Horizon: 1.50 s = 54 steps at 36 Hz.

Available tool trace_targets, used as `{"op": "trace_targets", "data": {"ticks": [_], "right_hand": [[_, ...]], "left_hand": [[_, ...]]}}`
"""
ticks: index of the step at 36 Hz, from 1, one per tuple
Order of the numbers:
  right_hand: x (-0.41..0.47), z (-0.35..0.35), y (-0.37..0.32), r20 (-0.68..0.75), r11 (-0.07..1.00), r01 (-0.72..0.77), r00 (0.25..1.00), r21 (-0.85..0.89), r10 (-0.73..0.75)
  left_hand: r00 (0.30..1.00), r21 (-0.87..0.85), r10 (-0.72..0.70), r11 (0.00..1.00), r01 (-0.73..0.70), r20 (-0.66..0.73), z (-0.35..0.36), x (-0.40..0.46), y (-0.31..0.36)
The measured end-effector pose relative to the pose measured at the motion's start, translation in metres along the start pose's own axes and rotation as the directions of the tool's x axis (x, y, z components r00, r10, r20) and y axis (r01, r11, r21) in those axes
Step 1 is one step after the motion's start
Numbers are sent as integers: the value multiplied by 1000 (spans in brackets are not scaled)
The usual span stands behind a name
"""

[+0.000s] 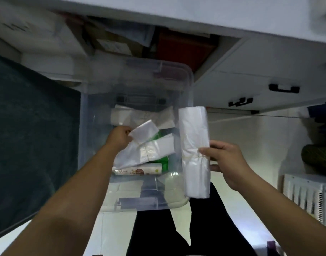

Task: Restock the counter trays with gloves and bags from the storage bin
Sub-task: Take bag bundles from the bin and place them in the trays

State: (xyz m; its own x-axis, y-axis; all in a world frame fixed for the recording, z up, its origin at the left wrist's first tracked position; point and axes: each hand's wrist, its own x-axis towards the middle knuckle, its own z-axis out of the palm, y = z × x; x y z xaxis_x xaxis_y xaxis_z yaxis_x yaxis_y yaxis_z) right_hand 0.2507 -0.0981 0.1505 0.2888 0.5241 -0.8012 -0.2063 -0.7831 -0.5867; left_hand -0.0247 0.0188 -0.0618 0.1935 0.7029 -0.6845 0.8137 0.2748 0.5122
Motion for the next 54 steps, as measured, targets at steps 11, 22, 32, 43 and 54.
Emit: {"op": "trace_targets", "data": {"ticks": [11,22,32,43,54], "right_hand": [[-48,-16,-79,149,991,123,982,-59,-113],[-55,-55,-186,684,965,249,718,-77,-131],[-15,-102,-243,777,721,597,615,-352,-131],[-14,-155,-250,788,414,837,508,-357,-348],[-62,-189,-346,932,-188,970,79,-153,-354]], "left_hand": [[966,-754,-187,656,-10,-176,-55,-151,107],[976,-959,-159,264,-104,-149,-56,-224,258],[968,-972,-98,49,-229,-233,-19,-245,356],[886,-917,-257,205,-342,-387,12,-243,420],[852,-602,30,694,-394,-523,5,-261,448]]}}
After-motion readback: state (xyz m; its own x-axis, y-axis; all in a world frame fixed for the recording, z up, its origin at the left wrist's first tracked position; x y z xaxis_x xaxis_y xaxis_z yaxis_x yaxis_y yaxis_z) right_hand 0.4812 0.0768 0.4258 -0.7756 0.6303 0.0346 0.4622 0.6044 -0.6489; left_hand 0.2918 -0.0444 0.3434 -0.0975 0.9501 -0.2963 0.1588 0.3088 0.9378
